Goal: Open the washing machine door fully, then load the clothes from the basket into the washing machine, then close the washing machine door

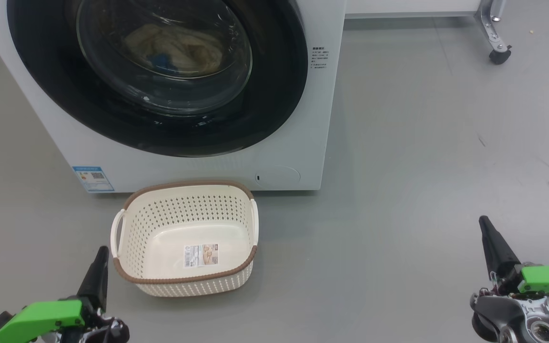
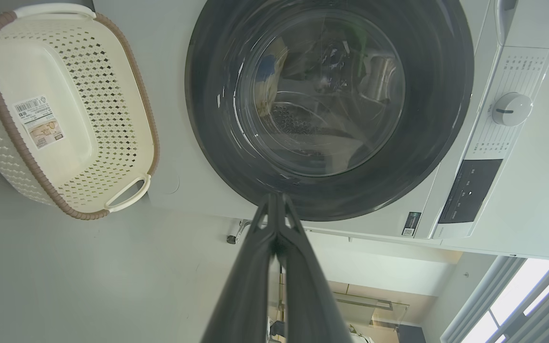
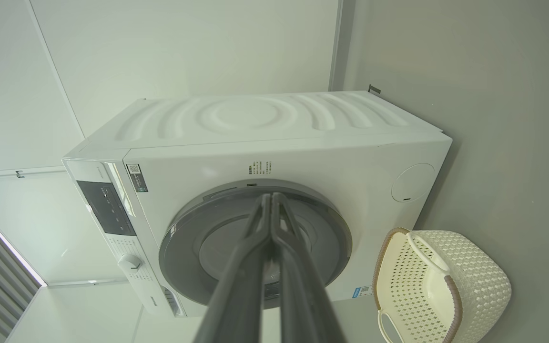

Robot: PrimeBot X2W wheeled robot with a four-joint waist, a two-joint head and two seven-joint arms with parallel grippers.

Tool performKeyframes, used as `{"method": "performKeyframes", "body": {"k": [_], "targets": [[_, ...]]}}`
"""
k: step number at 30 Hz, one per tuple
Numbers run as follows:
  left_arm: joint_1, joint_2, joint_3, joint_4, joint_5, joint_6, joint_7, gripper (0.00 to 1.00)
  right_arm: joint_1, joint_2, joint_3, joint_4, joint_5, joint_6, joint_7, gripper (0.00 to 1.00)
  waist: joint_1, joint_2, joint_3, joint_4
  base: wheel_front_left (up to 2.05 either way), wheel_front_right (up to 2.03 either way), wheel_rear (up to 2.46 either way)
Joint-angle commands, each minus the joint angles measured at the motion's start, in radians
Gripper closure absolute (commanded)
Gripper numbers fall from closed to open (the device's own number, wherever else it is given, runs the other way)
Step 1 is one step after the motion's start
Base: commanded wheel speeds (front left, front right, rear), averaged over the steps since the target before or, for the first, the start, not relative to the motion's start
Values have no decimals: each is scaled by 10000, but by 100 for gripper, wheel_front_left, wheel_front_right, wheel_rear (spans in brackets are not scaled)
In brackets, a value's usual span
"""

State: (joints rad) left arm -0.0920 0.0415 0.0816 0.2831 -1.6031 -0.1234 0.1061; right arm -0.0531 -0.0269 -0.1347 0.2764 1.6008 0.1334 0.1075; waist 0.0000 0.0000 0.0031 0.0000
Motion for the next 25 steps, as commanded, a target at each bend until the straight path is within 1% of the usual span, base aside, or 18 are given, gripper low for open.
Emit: {"method": "performKeyframes", "body": {"k": [1, 25], "targets": [[-162, 88, 333, -377, -46, -73, 79, 100, -549, -233, 210, -316, 79, -27, 57, 100, 0, 0, 0, 0, 0, 0, 0], [-162, 88, 333, -378, -45, -73, 80, 100, -549, -233, 210, -316, 79, -27, 56, 100, 0, 0, 0, 0, 0, 0, 0]]}}
